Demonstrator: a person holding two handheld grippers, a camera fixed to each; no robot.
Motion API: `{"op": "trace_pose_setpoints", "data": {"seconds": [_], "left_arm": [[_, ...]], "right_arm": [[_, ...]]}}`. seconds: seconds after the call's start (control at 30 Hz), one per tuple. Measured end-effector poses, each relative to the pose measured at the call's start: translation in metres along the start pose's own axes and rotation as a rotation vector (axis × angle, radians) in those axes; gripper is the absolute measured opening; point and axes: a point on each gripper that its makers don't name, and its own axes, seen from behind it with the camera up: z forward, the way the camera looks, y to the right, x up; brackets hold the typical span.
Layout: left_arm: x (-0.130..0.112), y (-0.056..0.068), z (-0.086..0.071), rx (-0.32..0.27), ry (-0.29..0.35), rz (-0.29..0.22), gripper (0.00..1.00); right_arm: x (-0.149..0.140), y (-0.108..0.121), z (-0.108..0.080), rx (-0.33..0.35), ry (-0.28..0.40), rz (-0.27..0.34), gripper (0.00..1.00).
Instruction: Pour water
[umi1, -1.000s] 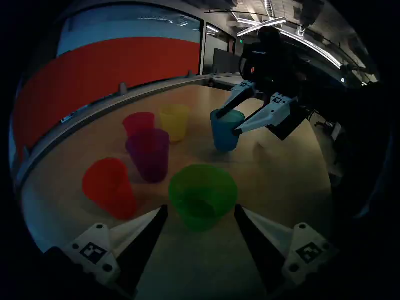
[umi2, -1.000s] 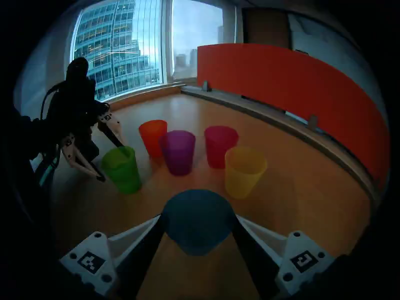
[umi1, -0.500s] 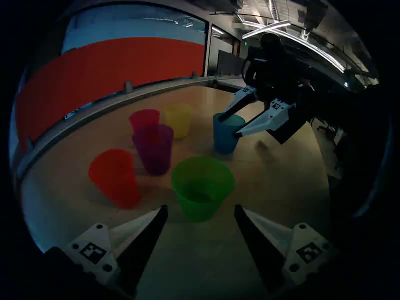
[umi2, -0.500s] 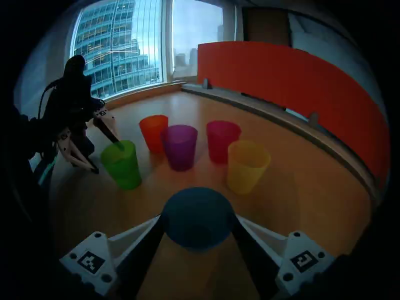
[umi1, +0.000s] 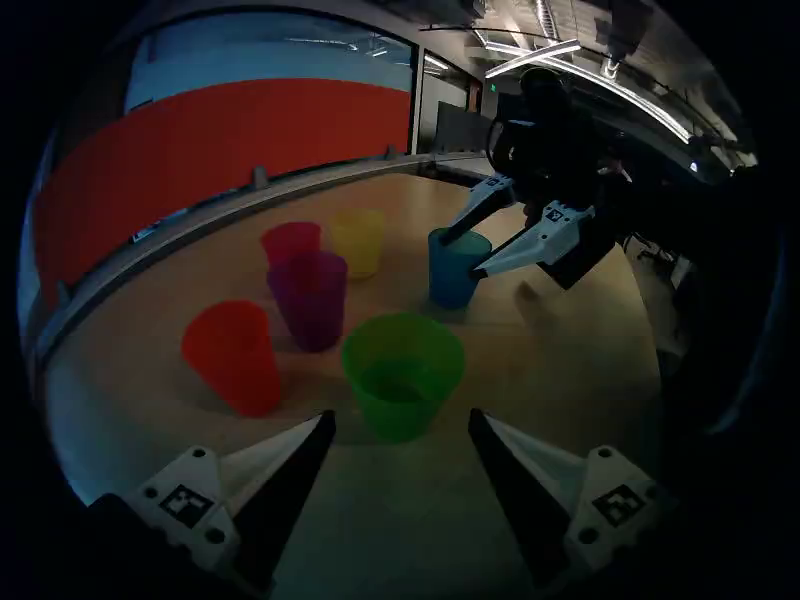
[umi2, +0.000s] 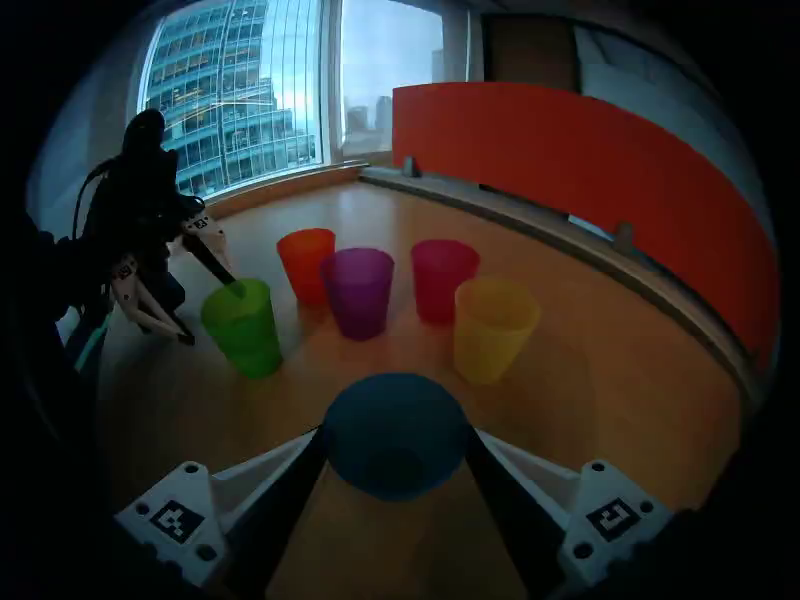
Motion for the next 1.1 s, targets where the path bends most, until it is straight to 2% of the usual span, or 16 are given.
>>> {"op": "trace_pose_setpoints", "data": {"seconds": [0.3, 0.6, 0.83, 1.1], "left_arm": [[-0.001, -0.005, -0.01, 0.032, 0.012, -0.014, 0.99], [-0.002, -0.014, -0.025, 0.091, 0.03, -0.035, 0.99], [-0.002, -0.029, -0.042, 0.164, 0.053, -0.063, 0.99], [-0.003, -0.051, -0.06, 0.268, 0.084, -0.09, 0.99]], "right_arm": [[-0.013, 0.003, -0.012, -0.026, -0.01, -0.005, 1.0], [-0.029, 0.006, -0.034, -0.074, -0.009, 0.012, 1.0], [-0.035, 0.01, -0.055, -0.117, 0.01, 0.035, 1.0], [-0.035, 0.012, -0.067, -0.164, 0.041, 0.064, 1.0]]}}
